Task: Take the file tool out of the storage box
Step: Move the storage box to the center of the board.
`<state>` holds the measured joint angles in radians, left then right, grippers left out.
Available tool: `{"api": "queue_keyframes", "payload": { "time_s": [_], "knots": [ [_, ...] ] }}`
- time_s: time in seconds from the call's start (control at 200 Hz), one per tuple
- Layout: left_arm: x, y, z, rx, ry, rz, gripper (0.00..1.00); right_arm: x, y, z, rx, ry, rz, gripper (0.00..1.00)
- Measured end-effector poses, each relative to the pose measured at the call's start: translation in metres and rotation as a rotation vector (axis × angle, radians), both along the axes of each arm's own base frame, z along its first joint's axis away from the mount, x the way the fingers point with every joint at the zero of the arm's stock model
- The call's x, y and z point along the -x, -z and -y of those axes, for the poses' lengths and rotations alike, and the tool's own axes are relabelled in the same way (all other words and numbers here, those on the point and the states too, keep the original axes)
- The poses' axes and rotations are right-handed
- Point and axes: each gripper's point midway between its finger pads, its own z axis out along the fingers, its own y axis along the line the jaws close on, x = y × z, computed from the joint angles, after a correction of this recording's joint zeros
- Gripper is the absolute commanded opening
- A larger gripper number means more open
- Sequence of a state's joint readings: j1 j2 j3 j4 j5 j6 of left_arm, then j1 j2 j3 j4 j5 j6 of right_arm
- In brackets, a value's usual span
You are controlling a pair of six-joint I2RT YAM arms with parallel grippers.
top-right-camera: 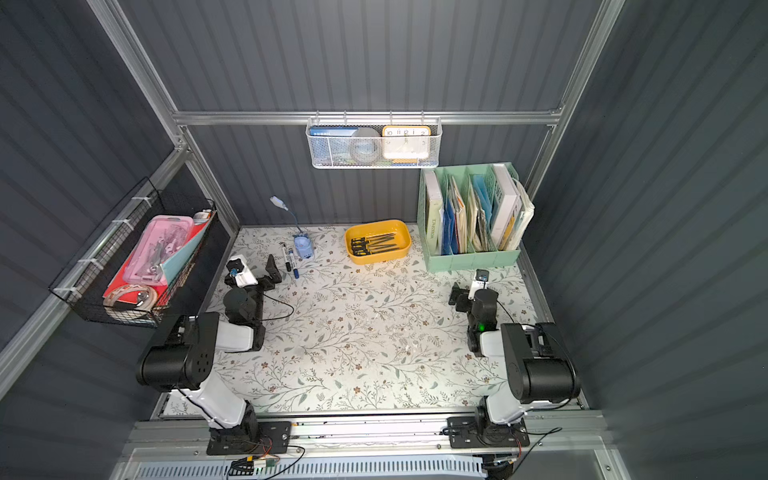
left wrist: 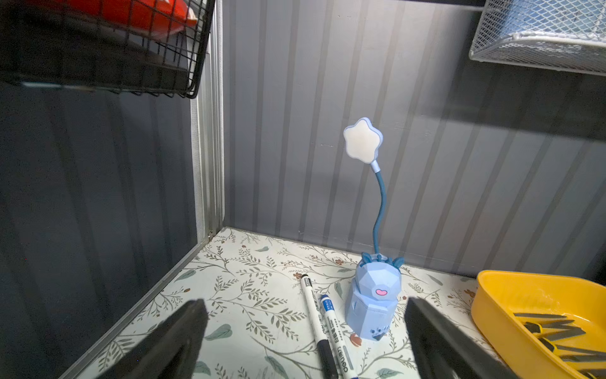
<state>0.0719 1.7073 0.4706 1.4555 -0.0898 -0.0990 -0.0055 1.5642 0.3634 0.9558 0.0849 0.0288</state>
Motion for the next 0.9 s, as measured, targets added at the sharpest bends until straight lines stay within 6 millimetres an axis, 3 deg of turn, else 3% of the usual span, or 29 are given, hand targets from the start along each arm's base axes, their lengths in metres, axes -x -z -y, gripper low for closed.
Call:
{"api": "queue_keyframes", "payload": {
  "time_s": [0.625, 0.725, 0.815, 0.901],
  "knots": [
    [0.000, 0.000, -0.006, 0.008, -0.023, 0.000, 1.00, 0.000, 0.000, 0.000, 0.000, 0.000, 0.000, 0.99],
    [-0.012, -0.002, -0.013, 0.025, -0.059, -0.046, 1.00, 0.001, 0.000, -0.001, -0.001, -0.004, -0.020, 0.99],
    [-0.041, -0.025, -0.019, 0.069, -0.075, -0.076, 1.00, -0.004, -0.020, 0.000, -0.001, -0.003, -0.051, 0.99],
    [-0.062, -0.065, -0.018, 0.127, -0.063, -0.057, 1.00, -0.022, -0.073, 0.002, -0.001, 0.010, -0.032, 0.99]
  ]
}}
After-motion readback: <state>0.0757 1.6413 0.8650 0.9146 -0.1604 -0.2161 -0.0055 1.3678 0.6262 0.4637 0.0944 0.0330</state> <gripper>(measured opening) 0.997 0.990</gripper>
